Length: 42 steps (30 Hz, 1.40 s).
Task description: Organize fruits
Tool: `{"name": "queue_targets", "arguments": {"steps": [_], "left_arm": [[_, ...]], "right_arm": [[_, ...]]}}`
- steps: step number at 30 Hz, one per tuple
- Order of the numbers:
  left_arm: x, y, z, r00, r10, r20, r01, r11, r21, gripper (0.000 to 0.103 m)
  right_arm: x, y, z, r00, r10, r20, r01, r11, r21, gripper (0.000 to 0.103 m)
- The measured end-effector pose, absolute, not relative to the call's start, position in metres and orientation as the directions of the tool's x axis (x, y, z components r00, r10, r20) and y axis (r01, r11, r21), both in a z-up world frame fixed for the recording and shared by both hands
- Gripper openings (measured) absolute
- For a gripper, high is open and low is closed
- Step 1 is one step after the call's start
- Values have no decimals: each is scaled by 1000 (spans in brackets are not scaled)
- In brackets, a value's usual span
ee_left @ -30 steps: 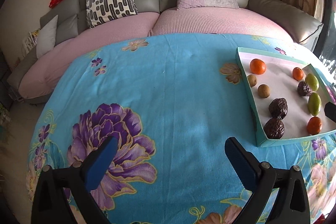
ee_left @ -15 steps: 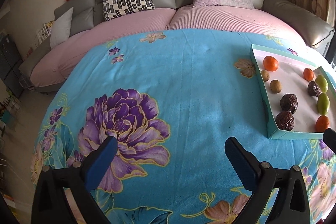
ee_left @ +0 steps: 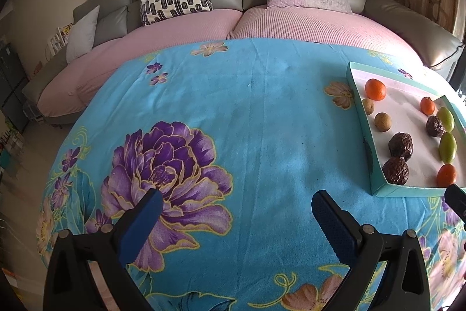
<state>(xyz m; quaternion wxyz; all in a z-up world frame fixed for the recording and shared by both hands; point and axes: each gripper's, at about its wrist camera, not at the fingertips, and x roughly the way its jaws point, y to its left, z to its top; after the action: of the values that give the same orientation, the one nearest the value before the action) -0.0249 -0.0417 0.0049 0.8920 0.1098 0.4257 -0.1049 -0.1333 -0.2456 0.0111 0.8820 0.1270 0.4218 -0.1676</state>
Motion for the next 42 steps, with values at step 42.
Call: {"name": "queue_targets", "arguments": {"steps": [42], "left_arm": [[-26, -47, 2, 592, -163, -789, 332, 942, 54, 103]], "right_arm": [[-130, -245, 1, 565, -176, -806, 389, 918, 72, 94]]}}
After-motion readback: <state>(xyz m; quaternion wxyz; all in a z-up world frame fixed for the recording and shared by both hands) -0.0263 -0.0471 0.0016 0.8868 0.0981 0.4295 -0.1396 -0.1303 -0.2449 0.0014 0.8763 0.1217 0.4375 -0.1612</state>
